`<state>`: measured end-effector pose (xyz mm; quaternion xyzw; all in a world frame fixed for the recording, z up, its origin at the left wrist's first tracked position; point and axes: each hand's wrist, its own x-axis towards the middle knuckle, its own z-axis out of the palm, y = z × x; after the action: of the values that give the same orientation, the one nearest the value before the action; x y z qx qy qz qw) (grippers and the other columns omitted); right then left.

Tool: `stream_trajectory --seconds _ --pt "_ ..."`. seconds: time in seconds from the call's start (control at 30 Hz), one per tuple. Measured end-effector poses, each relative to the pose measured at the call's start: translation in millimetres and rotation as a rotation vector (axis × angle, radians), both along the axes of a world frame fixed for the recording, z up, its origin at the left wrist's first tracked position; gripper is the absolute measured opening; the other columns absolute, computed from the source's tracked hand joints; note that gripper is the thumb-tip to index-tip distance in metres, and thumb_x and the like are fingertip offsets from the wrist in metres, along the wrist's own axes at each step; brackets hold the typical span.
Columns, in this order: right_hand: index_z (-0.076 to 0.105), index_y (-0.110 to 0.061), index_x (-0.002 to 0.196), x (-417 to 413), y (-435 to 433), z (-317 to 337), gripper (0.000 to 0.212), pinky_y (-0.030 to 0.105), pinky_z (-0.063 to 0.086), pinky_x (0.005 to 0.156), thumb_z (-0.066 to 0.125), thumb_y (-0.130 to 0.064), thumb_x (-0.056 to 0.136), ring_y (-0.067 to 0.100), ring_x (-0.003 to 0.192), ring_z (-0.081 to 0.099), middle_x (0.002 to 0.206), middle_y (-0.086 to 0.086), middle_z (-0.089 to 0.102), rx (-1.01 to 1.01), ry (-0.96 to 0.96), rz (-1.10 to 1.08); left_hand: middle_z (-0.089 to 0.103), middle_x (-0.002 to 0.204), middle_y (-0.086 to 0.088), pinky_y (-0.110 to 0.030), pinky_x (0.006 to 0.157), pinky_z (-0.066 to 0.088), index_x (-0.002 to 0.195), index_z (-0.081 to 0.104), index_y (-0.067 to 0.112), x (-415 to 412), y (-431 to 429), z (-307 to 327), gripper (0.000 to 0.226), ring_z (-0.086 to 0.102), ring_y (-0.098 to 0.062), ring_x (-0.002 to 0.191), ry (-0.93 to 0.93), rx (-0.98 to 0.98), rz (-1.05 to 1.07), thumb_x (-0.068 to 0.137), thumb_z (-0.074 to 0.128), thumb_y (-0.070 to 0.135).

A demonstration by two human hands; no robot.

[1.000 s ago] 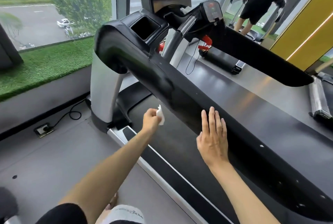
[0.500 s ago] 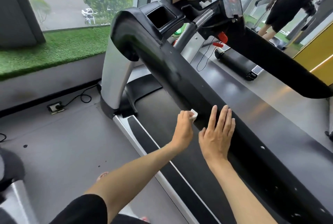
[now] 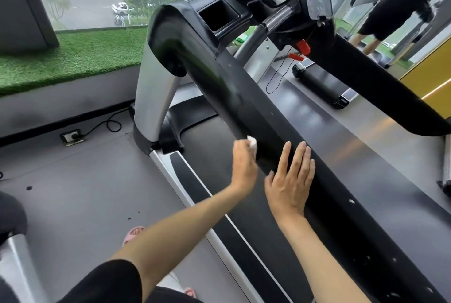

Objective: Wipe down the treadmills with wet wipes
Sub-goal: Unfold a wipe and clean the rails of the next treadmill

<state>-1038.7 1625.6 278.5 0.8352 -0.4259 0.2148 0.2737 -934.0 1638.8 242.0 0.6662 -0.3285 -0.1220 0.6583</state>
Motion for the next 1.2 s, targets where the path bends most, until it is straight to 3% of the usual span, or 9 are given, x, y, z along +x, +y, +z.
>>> stream_trajectory --seconds 0.2,0.3,0.4,0.5,0.63,0.73,0.9,1.1,1.2 --pt "0.022 0.002 0.150 1.9 0.6 -1.6 0.092 0.049 0.008 0.118 0.073 -0.027 0.079 0.044 0.142 0.018 0.152 0.033 0.019 0.012 0.022 -0.010 0.047 0.101 -0.011 -0.024 0.082 0.036 0.099 0.052 -0.001 86.7 -35.6 49.4 0.018 0.041 -0.019 0.092 0.165 0.042 0.261 0.100 0.036 0.007" --pt "0.017 0.002 0.151 1.7 -1.7 -3.1 0.105 0.049 0.004 0.118 0.079 -0.034 0.074 0.044 0.142 0.017 0.152 0.033 0.017 0.000 0.061 -0.041 0.050 0.098 -0.012 -0.015 0.083 0.031 0.108 0.052 0.010 36.0 -29.3 44.4 0.019 0.035 -0.015 0.088 -0.128 -0.002 0.246 0.096 0.040 0.000" --pt "0.013 0.001 0.152 2.7 -1.6 -4.6 0.108 0.049 0.004 0.119 0.079 -0.034 0.074 0.042 0.143 0.014 0.153 0.033 0.015 -0.011 0.093 -0.082 0.048 0.096 -0.008 -0.022 0.081 0.040 0.106 0.045 0.023 1.4 -9.5 26.0 0.028 0.041 -0.018 0.089 -0.306 -0.080 0.056 0.093 0.045 -0.002" --pt "0.015 0.000 0.152 3.8 -3.4 -6.5 0.108 0.049 0.004 0.119 0.081 -0.031 0.072 0.042 0.142 0.015 0.153 0.032 0.016 -0.025 0.081 -0.077 0.050 0.094 -0.013 -0.028 0.083 0.040 0.106 0.046 0.023 36.0 -15.1 35.9 0.031 0.043 -0.021 0.090 -0.271 -0.096 0.089 0.094 0.043 -0.005" --pt "0.018 0.000 0.151 4.3 -3.4 -7.1 0.109 0.048 0.005 0.118 0.083 -0.031 0.069 0.042 0.141 0.019 0.151 0.032 0.020 -0.024 0.076 -0.079 0.055 0.102 -0.013 -0.037 0.093 0.038 0.112 0.057 0.000 96.9 -41.0 67.0 0.030 0.044 -0.029 0.097 -0.036 -0.024 0.276 0.096 0.031 0.004" --pt "0.019 0.000 0.151 3.8 -4.3 -7.9 0.108 0.049 0.007 0.118 0.082 -0.032 0.070 0.042 0.141 0.019 0.152 0.032 0.020 -0.025 0.076 -0.082 0.045 0.092 -0.003 -0.031 0.084 0.040 0.114 0.059 0.004 65.3 -32.6 67.9 0.033 0.044 -0.027 0.088 -0.242 -0.076 0.229 0.091 0.036 -0.003" --pt "0.018 0.000 0.151 4.9 -3.5 -8.5 0.107 0.049 0.007 0.119 0.081 -0.030 0.070 0.042 0.142 0.020 0.152 0.032 0.019 -0.031 0.066 -0.079 0.043 0.100 0.004 -0.031 0.080 0.050 0.122 0.049 0.021 26.7 -7.3 37.5 0.024 0.051 -0.020 0.091 -0.544 -0.155 -0.097 0.098 0.042 0.020" --pt "0.021 0.001 0.150 7.6 -2.3 -7.2 0.102 0.049 0.006 0.118 0.079 -0.026 0.070 0.043 0.141 0.020 0.151 0.032 0.020 -0.012 0.050 -0.077 0.043 0.088 -0.003 -0.035 0.077 0.046 0.105 0.064 -0.001 102.4 -31.5 76.8 0.023 0.051 -0.028 0.081 -0.239 -0.033 0.213 0.091 0.047 -0.008" --pt "0.020 0.003 0.150 5.6 -1.0 -4.5 0.099 0.049 0.007 0.118 0.076 -0.024 0.072 0.043 0.141 0.020 0.151 0.032 0.020 -0.004 0.027 -0.048 0.042 0.084 0.001 -0.033 0.073 0.046 0.097 0.066 0.012 61.1 -25.6 76.1 0.020 0.048 -0.021 0.078 -0.270 -0.044 0.184 0.090 0.050 0.001"
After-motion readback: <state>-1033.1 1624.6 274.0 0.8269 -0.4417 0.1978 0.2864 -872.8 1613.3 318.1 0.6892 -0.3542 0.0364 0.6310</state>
